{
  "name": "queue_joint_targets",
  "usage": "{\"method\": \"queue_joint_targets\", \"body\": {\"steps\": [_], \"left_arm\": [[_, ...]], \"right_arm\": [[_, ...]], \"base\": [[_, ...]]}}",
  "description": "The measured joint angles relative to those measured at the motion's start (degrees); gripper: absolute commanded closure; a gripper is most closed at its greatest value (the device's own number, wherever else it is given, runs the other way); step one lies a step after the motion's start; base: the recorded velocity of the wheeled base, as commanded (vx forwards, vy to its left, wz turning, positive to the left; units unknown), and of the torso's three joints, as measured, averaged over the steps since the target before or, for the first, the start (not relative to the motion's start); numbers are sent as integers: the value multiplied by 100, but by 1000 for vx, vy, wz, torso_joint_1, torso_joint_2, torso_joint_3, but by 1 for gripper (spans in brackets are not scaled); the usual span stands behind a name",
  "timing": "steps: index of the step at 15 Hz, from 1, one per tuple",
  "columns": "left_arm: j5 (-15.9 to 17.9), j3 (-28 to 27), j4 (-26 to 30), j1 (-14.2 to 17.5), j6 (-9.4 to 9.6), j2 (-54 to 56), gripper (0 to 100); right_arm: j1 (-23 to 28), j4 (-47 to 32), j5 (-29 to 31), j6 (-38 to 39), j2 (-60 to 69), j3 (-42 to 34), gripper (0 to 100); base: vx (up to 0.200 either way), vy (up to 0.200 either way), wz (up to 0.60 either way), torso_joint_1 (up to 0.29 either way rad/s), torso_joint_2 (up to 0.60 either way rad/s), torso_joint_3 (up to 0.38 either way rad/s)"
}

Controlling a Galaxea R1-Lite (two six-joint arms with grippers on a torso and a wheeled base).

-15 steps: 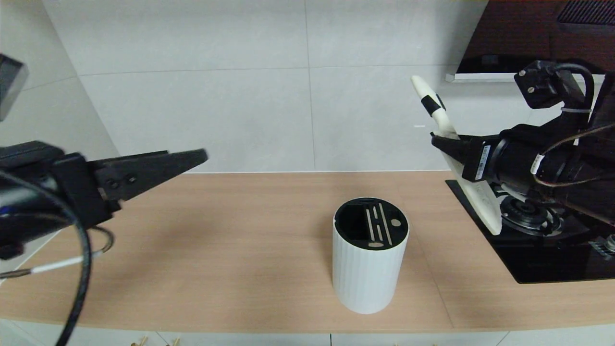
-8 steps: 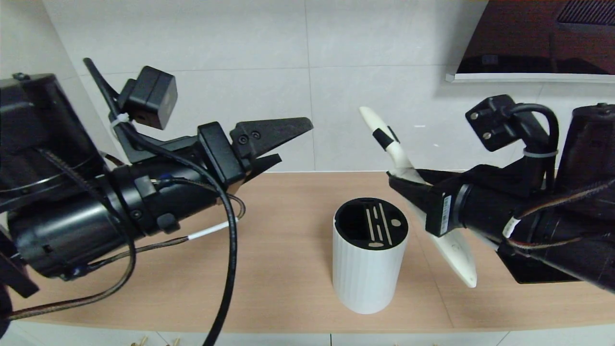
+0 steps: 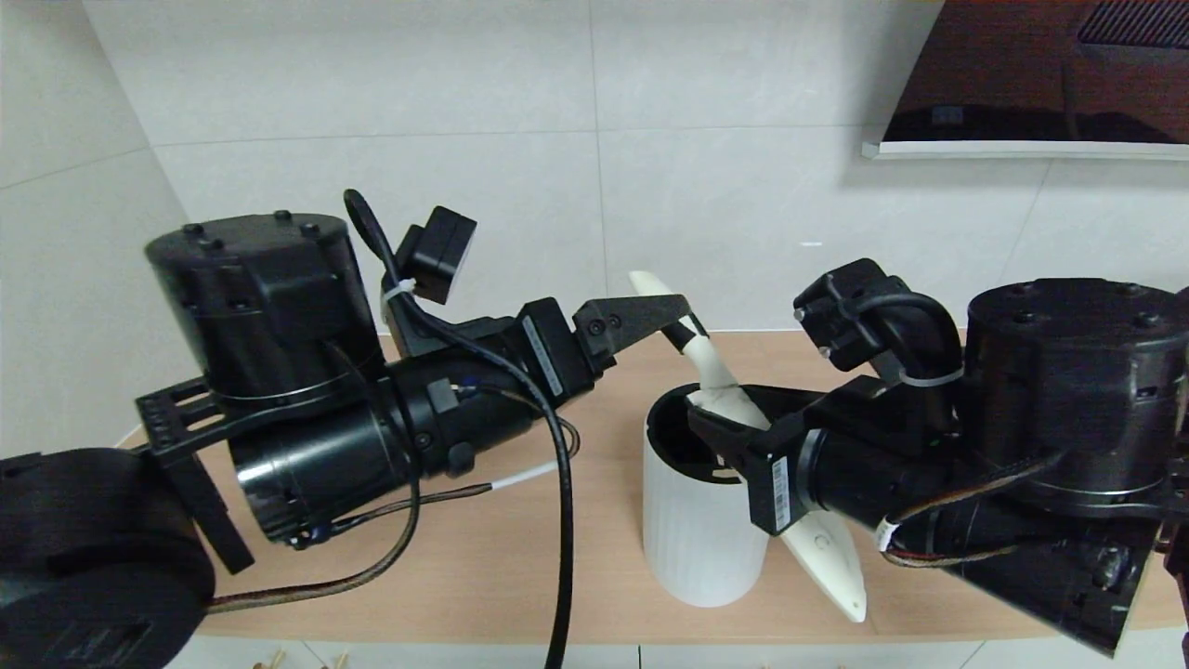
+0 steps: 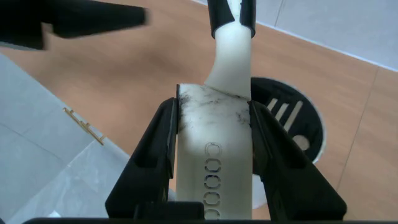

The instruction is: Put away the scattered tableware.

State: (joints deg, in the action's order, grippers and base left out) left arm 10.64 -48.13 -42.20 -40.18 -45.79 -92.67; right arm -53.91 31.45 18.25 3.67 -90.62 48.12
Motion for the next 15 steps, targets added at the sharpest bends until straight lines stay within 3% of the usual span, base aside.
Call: {"method": "queue_joint_targets", "body": {"steps": [2,4,10,15], "left_arm": [[-380,-140,2,-67,0,-263,0],[-553,-247,4,-157,0,-453,0],[-679,-283,-503,-212,-118,-689,0],[-679,-263,-519,-210,-121,-772,0]], "right_arm": [[-66,119,33,10,-89,4,100],[-124,238,172,117,-177,28,100],[-257,282,351,207,-304,128,100],[-317,282,356,213,-317,100,100]], "base": [[0,0,0,0,0,0],[0,0,0,0,0,0],[0,0,0,0,0,0],[0,0,0,0,0,0]]}}
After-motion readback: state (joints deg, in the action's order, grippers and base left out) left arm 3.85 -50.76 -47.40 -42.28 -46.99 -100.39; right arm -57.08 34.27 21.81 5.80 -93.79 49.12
